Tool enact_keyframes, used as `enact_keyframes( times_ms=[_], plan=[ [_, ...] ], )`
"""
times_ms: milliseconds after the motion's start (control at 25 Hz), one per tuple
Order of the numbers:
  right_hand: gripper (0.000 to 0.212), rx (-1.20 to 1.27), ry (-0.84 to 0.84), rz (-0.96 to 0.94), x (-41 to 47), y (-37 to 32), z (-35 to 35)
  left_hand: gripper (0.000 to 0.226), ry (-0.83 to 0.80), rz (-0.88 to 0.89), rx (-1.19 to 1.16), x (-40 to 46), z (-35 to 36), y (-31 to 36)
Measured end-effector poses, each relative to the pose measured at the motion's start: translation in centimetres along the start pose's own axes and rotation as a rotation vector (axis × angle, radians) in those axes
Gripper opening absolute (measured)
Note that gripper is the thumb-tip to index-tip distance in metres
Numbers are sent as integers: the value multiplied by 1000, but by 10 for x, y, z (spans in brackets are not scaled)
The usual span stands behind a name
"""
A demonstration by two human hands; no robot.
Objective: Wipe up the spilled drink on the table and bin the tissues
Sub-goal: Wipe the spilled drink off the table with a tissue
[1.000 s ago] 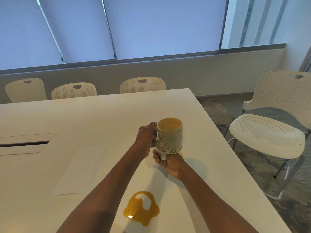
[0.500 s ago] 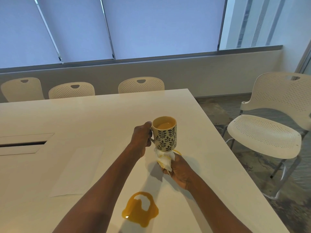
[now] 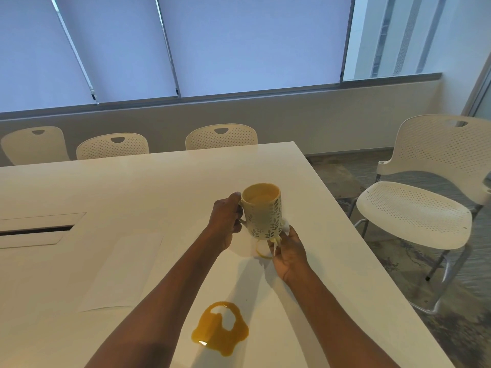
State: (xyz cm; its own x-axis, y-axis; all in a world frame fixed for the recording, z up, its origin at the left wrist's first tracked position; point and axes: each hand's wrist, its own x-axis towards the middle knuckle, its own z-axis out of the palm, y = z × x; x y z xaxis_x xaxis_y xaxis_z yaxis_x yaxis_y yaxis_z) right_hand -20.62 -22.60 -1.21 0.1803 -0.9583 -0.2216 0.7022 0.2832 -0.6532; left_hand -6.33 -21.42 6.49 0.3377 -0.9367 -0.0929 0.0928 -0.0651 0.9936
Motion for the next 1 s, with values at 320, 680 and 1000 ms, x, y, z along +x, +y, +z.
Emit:
enact_keyframes(
  times_ms=[320,680,1000],
  plan=[
    [25,-14,18,113,-15,11,25,18,50,37,23,-2,0,0],
    [26,-189,-142,130,-26,12,3,28,139,49,56,5,-10,-10],
    [18,-395,229,-183,-38,19,-8,33,144,55,34,6,-3,-11]
  ],
)
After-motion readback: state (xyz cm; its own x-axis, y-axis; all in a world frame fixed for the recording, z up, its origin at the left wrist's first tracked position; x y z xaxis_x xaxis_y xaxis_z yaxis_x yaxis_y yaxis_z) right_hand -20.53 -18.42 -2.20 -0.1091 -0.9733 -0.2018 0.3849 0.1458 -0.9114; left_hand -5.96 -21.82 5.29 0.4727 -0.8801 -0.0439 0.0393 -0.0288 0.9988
